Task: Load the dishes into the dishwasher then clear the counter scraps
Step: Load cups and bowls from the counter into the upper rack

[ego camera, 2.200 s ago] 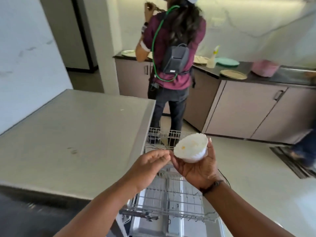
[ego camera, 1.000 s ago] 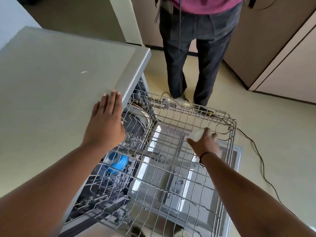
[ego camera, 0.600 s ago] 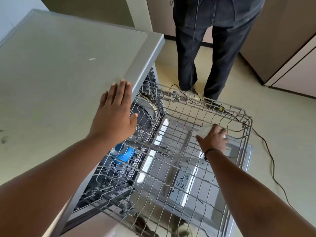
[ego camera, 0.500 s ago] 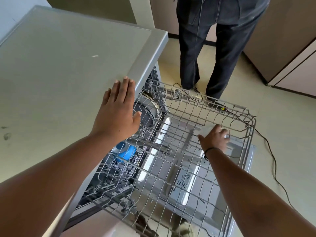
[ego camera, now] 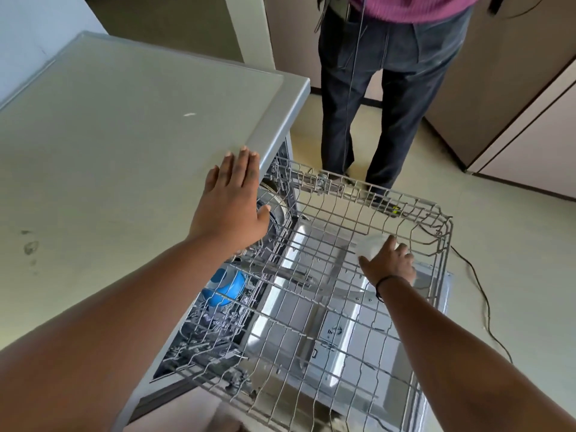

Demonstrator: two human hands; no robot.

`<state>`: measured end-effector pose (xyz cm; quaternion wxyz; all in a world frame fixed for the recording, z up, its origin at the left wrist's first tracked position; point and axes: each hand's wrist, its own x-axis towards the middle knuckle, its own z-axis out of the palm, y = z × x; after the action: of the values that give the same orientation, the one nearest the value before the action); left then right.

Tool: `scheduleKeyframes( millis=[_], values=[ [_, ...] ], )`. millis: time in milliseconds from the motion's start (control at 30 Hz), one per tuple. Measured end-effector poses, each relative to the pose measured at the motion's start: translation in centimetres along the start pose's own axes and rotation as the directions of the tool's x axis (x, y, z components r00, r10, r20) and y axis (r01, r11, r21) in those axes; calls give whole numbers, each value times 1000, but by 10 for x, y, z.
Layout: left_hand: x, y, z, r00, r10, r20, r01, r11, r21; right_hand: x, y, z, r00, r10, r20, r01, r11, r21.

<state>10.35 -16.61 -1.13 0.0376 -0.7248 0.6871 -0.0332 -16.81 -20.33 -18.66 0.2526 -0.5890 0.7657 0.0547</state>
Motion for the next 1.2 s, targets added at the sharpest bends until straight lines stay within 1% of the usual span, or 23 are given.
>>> scheduleKeyframes(
  millis=[100,167,267,367,467,533,600,667,733,833,900,967,1067,1133,1167,1200],
  values=[
    [0,0,-1,1000,-3,-2,3,1000,-31,-26,8,-16,1000,-9,-29,8,998,-56],
    [0,1,-5,1000,2,-13,-3,997,-82,-46,8,-33,997,-36,-61,31,996,-78],
    [-6,2,-9,999,37,-21,-40,985,-165,-82,-3,-65,977,-145,-154,129,986,-111],
    [-33,0,-12,999,47,16,-44,986,-160,-128,-23,-91,930,-259,-261,211,957,-198],
    [-91,-11,-14,996,69,48,-58,979,-197,-183,-52,-104,877,-346,-333,298,936,-187],
    [-134,-21,-16,993,87,77,-62,959,-276,-218,-74,-106,845,-400,-355,369,916,-156],
    [-182,-42,-22,992,52,111,-9,936,-352,-256,-104,-102,805,-471,-361,448,881,-151],
    [-228,-72,-26,993,24,119,20,934,-356,-294,-138,-93,748,-556,-363,531,829,-176],
    [-275,-108,-27,995,-15,97,45,949,-313,-329,-172,-82,684,-645,-342,618,761,-198],
    [-350,-170,-30,982,-182,40,186,937,-295,-383,-229,-57,566,-779,-269,738,624,-256],
    [-398,-204,-32,955,-295,12,286,912,-294,-415,-262,-38,488,-847,-213,788,532,-311],
    [-446,-233,-34,912,-409,3,390,866,-312,-447,-292,-14,410,-902,-135,836,431,-339],
    [-504,-257,-32,852,-524,-20,485,801,-350,-488,-327,21,301,-953,-35,893,294,-340],
    [-535,-261,-26,819,-573,-34,522,768,-372,-513,-344,44,229,-973,26,922,209,-326],
    [-548,-261,-22,808,-588,-41,532,758,-378,-524,-351,55,211,-976,63,935,182,-305],
    [-557,-259,-18,803,-594,-45,537,755,-377,-532,-356,63,208,-973,100,945,174,-275]
  ],
)
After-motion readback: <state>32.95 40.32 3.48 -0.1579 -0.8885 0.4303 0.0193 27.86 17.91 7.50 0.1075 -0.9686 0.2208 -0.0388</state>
